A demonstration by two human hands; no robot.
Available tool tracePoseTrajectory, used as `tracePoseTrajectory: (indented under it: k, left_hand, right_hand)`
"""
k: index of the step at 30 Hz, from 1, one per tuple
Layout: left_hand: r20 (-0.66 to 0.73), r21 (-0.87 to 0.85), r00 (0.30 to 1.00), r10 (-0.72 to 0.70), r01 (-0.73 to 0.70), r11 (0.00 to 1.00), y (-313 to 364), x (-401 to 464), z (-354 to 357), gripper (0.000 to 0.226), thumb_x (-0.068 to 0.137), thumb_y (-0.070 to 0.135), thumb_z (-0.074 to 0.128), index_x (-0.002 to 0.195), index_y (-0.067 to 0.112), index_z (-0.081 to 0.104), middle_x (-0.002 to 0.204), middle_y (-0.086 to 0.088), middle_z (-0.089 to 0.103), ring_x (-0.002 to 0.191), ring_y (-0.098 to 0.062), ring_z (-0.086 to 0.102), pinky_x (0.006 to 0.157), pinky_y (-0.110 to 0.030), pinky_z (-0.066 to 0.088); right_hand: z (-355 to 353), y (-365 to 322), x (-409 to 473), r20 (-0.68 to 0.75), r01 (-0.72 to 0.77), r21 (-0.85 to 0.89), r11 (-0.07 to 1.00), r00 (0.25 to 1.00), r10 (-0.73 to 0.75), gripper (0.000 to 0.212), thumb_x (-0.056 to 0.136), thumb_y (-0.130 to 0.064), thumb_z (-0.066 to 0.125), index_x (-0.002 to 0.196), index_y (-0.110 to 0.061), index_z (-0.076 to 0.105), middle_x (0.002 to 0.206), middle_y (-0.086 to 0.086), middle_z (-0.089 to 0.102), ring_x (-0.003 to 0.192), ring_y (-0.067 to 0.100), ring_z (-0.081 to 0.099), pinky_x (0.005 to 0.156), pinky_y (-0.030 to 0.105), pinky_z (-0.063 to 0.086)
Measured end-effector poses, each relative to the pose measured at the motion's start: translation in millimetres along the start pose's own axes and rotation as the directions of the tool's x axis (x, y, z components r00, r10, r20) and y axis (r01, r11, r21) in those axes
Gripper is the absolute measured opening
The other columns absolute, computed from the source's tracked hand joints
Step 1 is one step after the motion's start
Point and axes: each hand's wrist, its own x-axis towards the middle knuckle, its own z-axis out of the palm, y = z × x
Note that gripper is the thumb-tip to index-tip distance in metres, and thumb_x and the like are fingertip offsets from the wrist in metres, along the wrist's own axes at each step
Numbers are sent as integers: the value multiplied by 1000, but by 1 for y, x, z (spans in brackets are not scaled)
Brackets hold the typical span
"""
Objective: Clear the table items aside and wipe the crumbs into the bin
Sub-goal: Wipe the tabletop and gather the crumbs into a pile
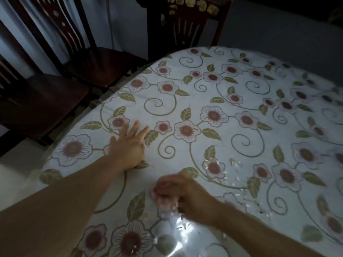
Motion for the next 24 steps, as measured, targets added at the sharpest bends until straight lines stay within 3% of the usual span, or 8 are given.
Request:
tracePoseTrajectory:
  k: [4, 7, 9, 13, 15, 17, 20, 24]
  left_hand:
    - [17, 9, 987, 162, -163, 987, 31, -26, 13, 53, 98, 33, 21, 149, 39, 9, 160, 11, -8, 148, -17, -9, 118, -55, 10]
    - [56, 28, 972, 230, -231, 972, 64, -31, 19, 52, 101, 29, 24, 149, 39, 10, 160, 13, -8, 148, -15, -10, 117, -54, 6]
    - [59, 34, 978, 200, -203, 979, 83, -29, 22, 52, 101, 30, 25, 149, 40, 8, 160, 13, -10, 148, -17, -12, 116, -56, 5]
    - [54, 71, 988, 148, -152, 986, 92, -26, 34, 56, 101, 31, 26, 149, 42, -1, 159, 13, -16, 147, -20, -16, 116, -57, 5]
    - [39, 90, 989, 140, -143, 986, 92, -26, 36, 55, 101, 31, 24, 148, 43, -1, 159, 13, -15, 147, -20, -15, 116, -57, 6]
    - [26, 83, 990, 138, -140, 987, 91, -25, 35, 53, 102, 31, 23, 149, 43, 3, 160, 13, -12, 148, -21, -12, 115, -58, 7]
    - [72, 35, 989, 132, -134, 990, 94, -27, 30, 51, 102, 32, 23, 149, 42, 5, 160, 13, -12, 148, -21, -14, 115, -59, 6]
    - [113, -7, 989, 96, -96, 995, 108, -39, 27, 52, 101, 32, 24, 149, 40, 6, 160, 12, -14, 147, -21, -16, 115, -58, 6]
  right_hand:
    - [-9, -28, -51, 133, -192, 373, 908, 979, 152, 25, 85, 5, 51, 101, 4, 70, 108, 13, 68, 100, 13, 60, 91, 10, 42]
    - [-60, -9, -53, -124, -203, 568, 797, 937, 327, 21, 86, 4, 50, 96, 7, 69, 96, -4, 70, 78, 2, 67, 69, 10, 52]
    - [-97, 25, -39, -322, -259, 481, 838, 837, 443, 35, 88, 12, 46, 98, -11, 70, 97, -1, 67, 71, -5, 64, 61, 7, 49]
    - [-130, 123, -12, -515, -475, 199, 857, 694, 504, 35, 86, 4, 42, 101, -11, 69, 90, 10, 64, 82, -3, 56, 85, 13, 41]
    - [-117, 148, -7, -466, -571, -6, 821, 728, 503, 49, 77, 3, 45, 116, -19, 64, 119, 11, 59, 110, 21, 54, 107, 37, 36]
    - [-96, 136, -11, -455, -524, -86, 847, 777, 435, 50, 76, 1, 49, 122, -15, 62, 130, 13, 55, 116, 33, 52, 104, 46, 39]
    - [-55, 80, -36, -405, -220, -170, 960, 904, 136, 40, 76, -13, 45, 104, -6, 72, 116, 13, 66, 107, 17, 57, 89, 43, 50]
    - [-8, 23, -75, -183, -21, -73, 997, 983, 7, 41, 80, -13, 40, 104, -13, 73, 117, 3, 68, 108, 5, 52, 86, 29, 50]
